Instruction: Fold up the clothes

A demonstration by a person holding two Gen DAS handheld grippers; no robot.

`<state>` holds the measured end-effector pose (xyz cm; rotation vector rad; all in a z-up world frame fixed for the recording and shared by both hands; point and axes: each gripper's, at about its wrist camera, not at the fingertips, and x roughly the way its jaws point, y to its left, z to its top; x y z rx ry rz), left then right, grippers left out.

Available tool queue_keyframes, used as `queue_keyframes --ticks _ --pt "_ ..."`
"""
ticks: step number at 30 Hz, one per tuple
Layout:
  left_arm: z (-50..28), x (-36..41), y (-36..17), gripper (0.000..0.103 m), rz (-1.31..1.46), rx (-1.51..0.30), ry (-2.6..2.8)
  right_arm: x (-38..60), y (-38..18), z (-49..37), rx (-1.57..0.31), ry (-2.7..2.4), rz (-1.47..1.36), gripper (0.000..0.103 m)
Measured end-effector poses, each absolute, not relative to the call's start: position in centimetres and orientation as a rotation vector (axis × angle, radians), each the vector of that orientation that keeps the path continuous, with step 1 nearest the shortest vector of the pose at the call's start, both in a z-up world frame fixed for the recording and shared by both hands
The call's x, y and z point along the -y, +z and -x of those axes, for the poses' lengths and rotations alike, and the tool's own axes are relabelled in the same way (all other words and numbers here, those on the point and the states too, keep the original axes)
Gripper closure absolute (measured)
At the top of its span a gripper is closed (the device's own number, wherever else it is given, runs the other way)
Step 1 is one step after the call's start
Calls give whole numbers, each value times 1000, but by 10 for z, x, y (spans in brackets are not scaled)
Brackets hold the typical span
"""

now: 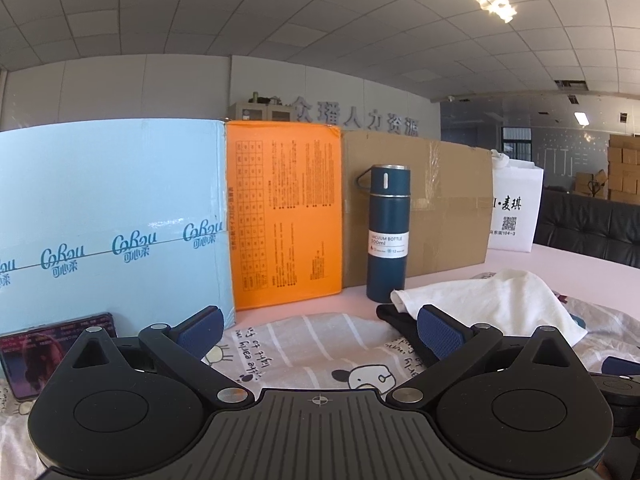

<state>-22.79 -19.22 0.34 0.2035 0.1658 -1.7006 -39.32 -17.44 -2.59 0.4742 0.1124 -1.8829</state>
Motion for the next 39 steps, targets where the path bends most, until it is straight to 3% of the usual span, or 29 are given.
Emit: queue_keyframes --ticks 22,39 --pt "240 198 10 0 -232 -103 -1739 163 -20 411 27 -1921 -509 0" --pt "244 194 9 0 -249 -80 -1743 167 -24 410 1 -1934 -529 0"
